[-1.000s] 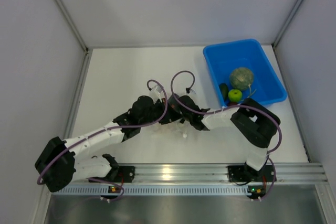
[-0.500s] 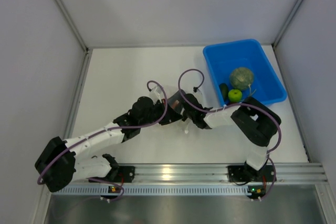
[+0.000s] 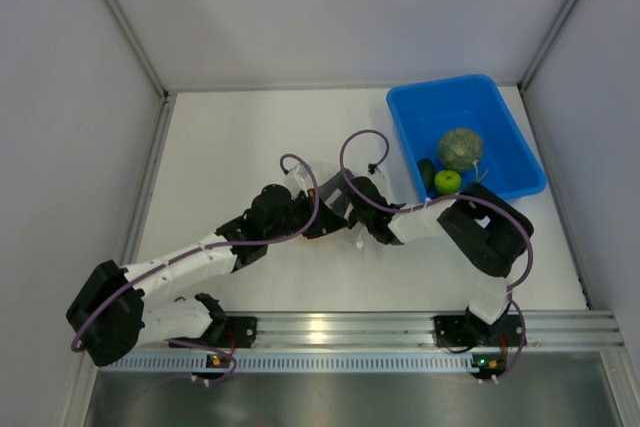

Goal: Open the zip-top bag and remove the fake food

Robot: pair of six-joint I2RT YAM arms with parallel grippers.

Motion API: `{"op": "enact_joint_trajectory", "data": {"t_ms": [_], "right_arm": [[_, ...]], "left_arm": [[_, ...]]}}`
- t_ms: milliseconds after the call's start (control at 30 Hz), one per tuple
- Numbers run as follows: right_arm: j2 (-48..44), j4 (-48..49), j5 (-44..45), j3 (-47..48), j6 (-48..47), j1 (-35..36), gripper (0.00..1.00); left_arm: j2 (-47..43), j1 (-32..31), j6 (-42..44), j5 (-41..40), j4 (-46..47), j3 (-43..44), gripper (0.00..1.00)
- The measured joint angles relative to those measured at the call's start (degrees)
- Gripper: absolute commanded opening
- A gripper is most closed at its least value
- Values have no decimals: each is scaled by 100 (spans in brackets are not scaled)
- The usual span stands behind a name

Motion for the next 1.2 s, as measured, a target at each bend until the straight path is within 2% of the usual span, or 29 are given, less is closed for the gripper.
{"op": "enact_joint_trajectory", "data": {"t_ms": [267,567,767,800,1200], "right_arm": [[-332,94,-160,-396,-404,24,91],[-710,81,-531,-798,-588,0,94],[-710,894,-1091,-1290,-363,-105,95],[-710,1023,-1180,-1377,-306,-116,99],[-1276,1709,-1504,-2430,258,-225,99]], "left_arm": [[286,-7,87,238,-55,79,0],[879,-7,509,688,-758,1366,0],[1294,0,651,1228,-1010,1781,0],[1360,0,688,1300,-1069,1858,0],[2267,0,1845,1510,-2883,3912,0]]}}
